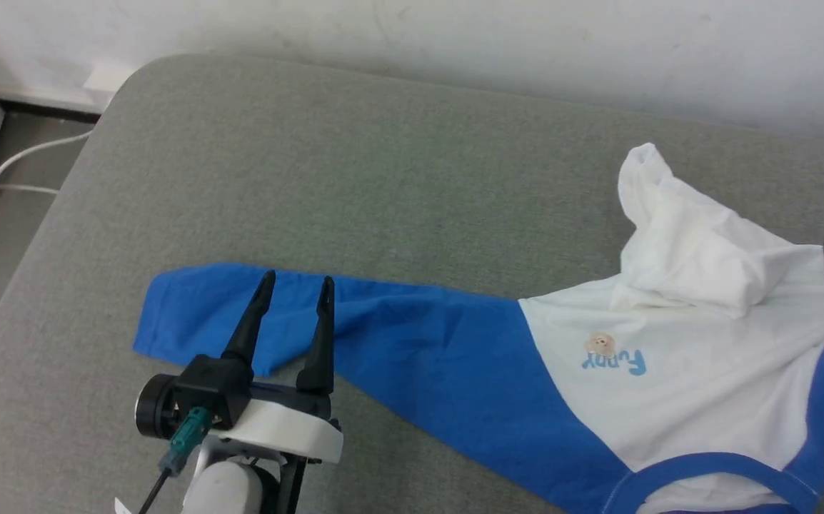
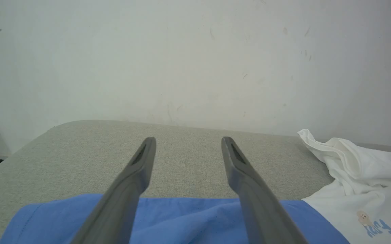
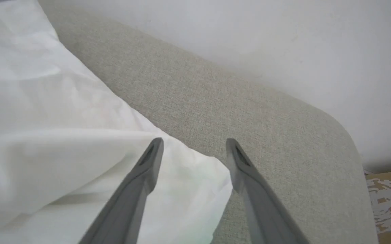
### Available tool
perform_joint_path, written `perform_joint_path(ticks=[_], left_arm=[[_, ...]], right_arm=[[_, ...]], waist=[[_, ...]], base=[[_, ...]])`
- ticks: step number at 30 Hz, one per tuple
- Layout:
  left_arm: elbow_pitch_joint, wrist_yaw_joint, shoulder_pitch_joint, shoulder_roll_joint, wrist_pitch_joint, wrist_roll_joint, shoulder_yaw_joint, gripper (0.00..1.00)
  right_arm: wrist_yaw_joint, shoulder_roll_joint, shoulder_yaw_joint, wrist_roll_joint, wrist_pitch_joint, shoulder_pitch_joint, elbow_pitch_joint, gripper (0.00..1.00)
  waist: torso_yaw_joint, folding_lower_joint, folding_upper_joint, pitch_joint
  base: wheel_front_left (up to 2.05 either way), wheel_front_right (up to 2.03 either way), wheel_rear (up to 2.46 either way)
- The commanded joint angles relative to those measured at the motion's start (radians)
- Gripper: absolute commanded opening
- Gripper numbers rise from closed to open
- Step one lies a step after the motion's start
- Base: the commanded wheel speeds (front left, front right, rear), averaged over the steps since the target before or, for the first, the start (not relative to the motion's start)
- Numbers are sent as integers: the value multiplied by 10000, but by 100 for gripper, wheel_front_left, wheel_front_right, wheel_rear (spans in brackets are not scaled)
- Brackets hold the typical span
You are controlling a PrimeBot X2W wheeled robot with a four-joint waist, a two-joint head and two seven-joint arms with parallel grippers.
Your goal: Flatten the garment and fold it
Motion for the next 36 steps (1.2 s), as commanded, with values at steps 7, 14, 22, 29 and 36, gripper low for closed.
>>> perform_joint_path(ticks=[7,14,22,29,36], left_arm=[[323,-324,259,-24,-47,107,301,100],[1350,-627,252,308,359,111,6,100],[2077,-644,-754,1345,3783,449,-83,100],[2489,-787,-1595,1902,6224,613,-458,100],[3219,-947,-1733,2231,7814,260,-907,0]], right_arm=[[-23,980,6,485,-2680,919,-2258,100],[-23,2260,-539,907,-3508,2878,-4722,100],[-23,3631,-795,900,-3387,4529,-6807,100],[-23,3897,-418,881,-3380,4664,-7016,100],[-23,3968,-221,824,-3491,4543,-6828,100]], waist=[[-1137,-1,0,-862],[-1816,-1,0,-922],[-2678,-1,0,-562],[-3155,-1,0,-126],[-3424,-1,0,142]], base=[[0,0,0],[0,0,0],[0,0,0],[0,0,0],[0,0,0]])
